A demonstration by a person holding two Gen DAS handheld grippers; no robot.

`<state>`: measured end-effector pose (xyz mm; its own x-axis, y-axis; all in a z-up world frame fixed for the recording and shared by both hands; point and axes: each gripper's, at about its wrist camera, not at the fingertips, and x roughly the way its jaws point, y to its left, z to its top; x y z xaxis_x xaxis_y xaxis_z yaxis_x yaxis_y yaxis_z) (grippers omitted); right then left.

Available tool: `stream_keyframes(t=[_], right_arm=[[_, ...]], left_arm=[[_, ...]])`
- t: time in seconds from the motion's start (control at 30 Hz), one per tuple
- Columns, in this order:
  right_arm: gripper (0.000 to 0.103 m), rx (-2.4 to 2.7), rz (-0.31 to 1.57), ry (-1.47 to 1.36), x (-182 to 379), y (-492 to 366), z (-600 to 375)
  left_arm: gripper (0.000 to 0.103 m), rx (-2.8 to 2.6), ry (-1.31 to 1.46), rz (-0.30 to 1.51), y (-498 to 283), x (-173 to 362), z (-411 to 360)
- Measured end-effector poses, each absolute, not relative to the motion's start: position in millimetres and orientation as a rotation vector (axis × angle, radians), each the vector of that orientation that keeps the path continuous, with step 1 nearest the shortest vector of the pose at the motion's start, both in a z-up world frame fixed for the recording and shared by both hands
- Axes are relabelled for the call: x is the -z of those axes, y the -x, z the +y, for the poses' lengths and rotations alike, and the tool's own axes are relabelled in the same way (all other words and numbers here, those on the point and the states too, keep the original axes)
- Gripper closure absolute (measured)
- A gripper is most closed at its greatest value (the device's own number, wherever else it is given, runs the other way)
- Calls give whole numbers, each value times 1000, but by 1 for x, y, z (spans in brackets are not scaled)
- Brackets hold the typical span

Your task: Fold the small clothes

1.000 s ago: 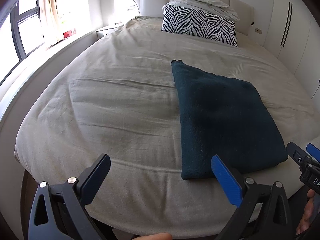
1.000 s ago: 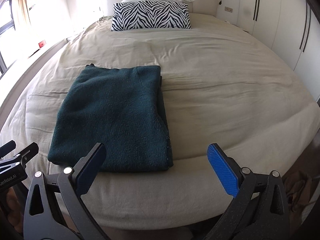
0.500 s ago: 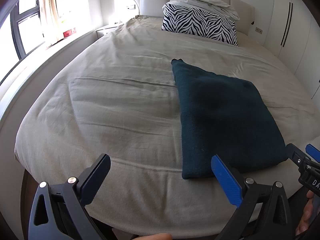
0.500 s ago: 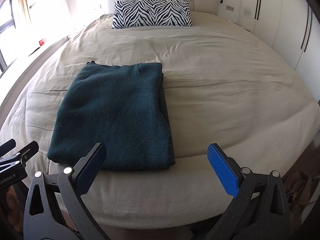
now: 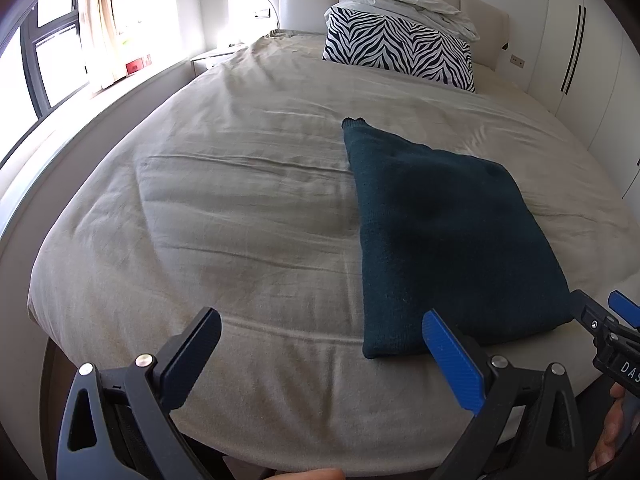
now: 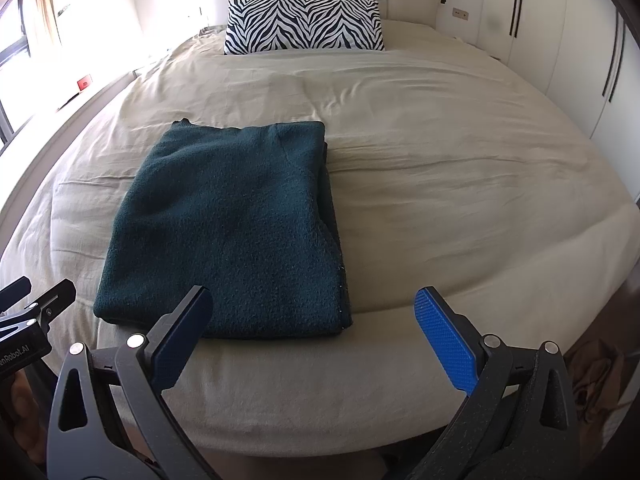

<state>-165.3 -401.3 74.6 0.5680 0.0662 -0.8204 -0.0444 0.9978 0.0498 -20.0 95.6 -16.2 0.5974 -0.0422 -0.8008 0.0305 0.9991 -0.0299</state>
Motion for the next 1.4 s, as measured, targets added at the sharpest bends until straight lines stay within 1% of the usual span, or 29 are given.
stream_keyframes(t=[1.4], right_arm=[[0, -65, 972, -26, -70, 167, -402]], left_arm=[[0, 44, 13, 933, 21, 16, 94]])
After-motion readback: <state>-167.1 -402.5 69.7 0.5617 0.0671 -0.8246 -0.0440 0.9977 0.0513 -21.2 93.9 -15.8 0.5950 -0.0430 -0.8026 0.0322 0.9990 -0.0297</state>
